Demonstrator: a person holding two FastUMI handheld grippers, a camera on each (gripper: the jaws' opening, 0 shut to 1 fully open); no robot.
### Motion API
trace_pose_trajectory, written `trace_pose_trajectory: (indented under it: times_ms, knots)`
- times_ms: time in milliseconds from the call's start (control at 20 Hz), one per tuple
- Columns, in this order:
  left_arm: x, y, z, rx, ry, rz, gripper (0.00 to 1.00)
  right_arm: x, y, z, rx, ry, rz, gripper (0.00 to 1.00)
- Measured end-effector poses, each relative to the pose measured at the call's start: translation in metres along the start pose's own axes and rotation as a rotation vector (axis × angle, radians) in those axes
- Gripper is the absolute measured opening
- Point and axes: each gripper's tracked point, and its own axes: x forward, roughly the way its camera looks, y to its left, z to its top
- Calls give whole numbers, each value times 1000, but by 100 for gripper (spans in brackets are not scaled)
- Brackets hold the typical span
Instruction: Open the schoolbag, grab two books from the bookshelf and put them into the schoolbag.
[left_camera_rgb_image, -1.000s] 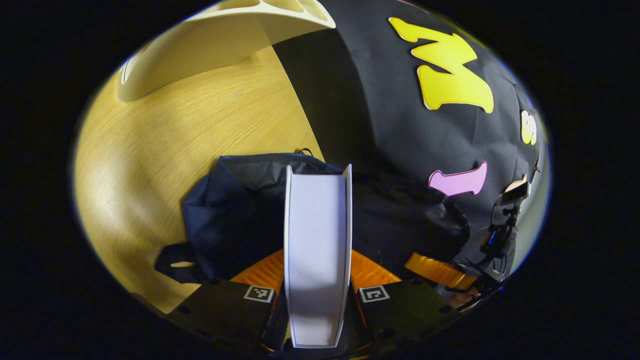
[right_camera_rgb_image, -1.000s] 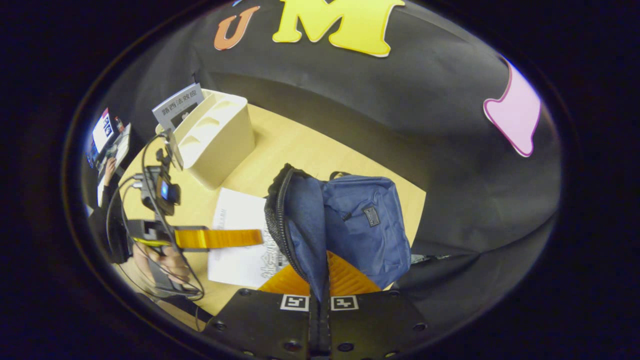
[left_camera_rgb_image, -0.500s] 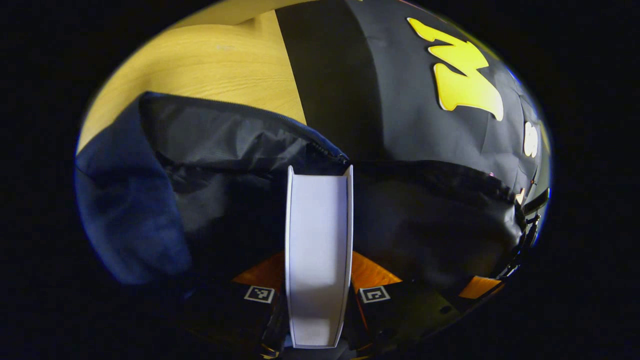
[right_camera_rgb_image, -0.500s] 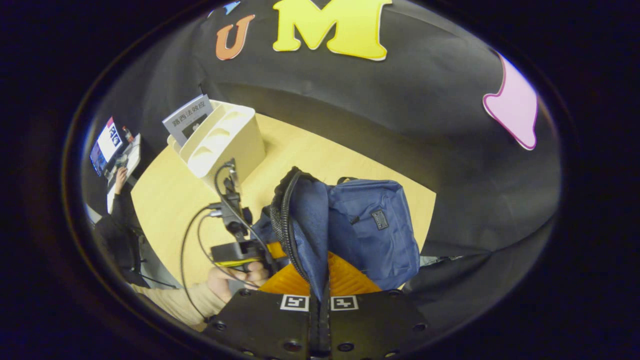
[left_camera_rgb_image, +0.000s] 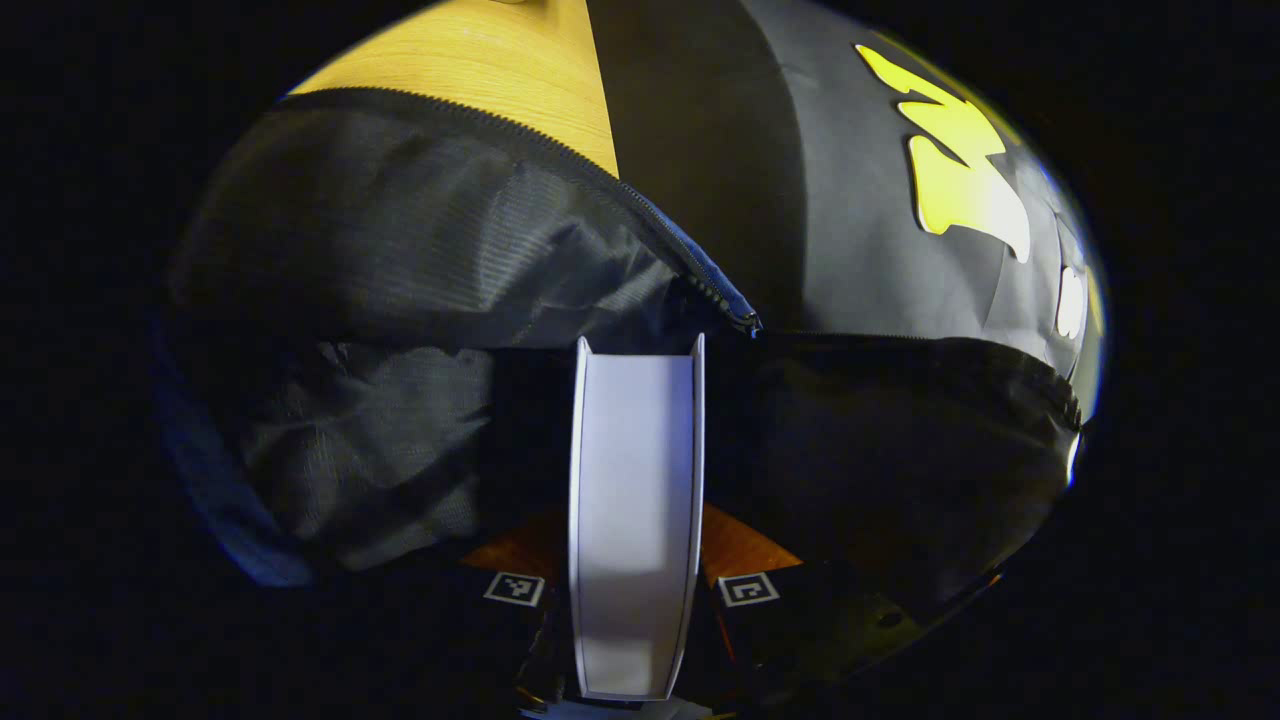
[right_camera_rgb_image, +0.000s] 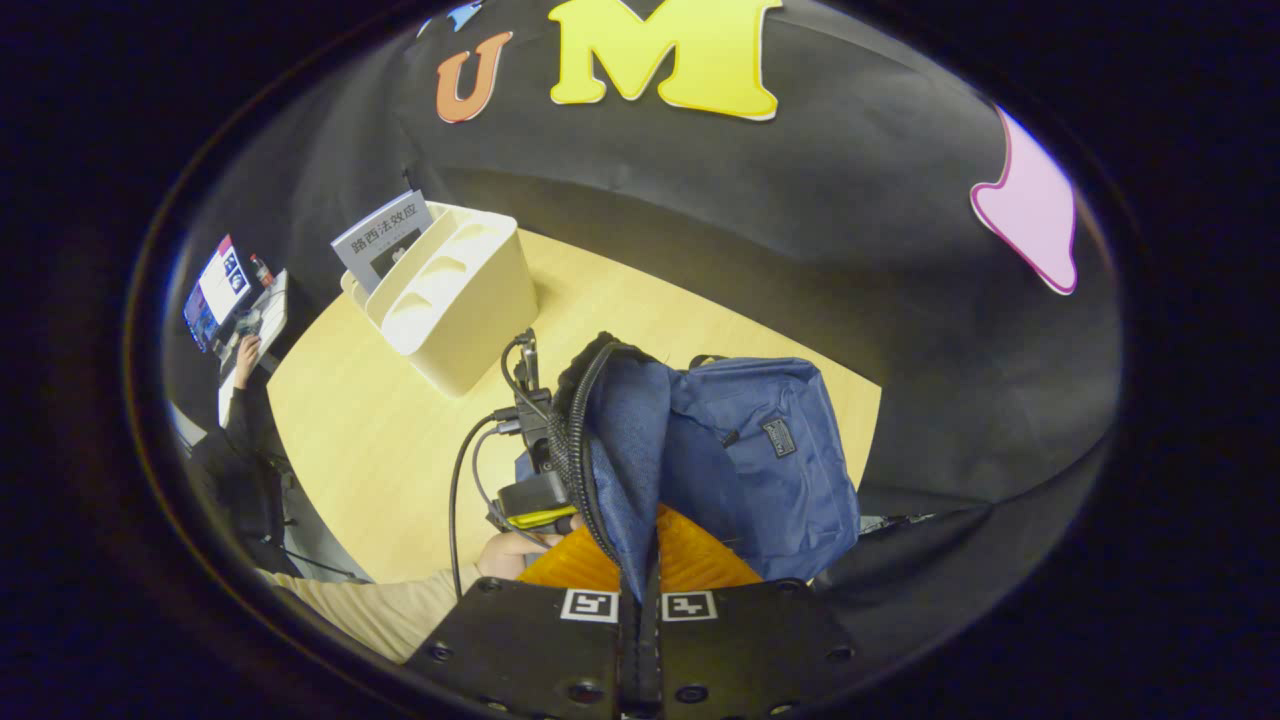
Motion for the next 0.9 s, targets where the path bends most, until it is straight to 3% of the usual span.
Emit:
trace_pose_trajectory:
  times_ms: [150, 250, 500, 700, 800, 900]
  knots:
    - [-12, 13, 0, -76, 32, 69, 53, 0, -4, -2, 17, -4, -6, 1]
    - [-26, 15, -1, -78, 35, 117, 66, 1, -9, -3, 18, -15, -31, 1]
    - [-67, -7, 1, 33, 78, 160, 69, 2, -5, -3, 30, -43, -46, 1]
    - [-97, 3, 3, 98, 125, 298, 90, -1, -5, -7, 86, -47, -60, 1]
    - [-124, 9, -5, 160, 181, 347, 94, -4, -7, -7, 109, -55, -78, 1]
    - [-156, -1, -5, 211, 217, 341, 94, -6, -6, -10, 134, -59, -83, 1]
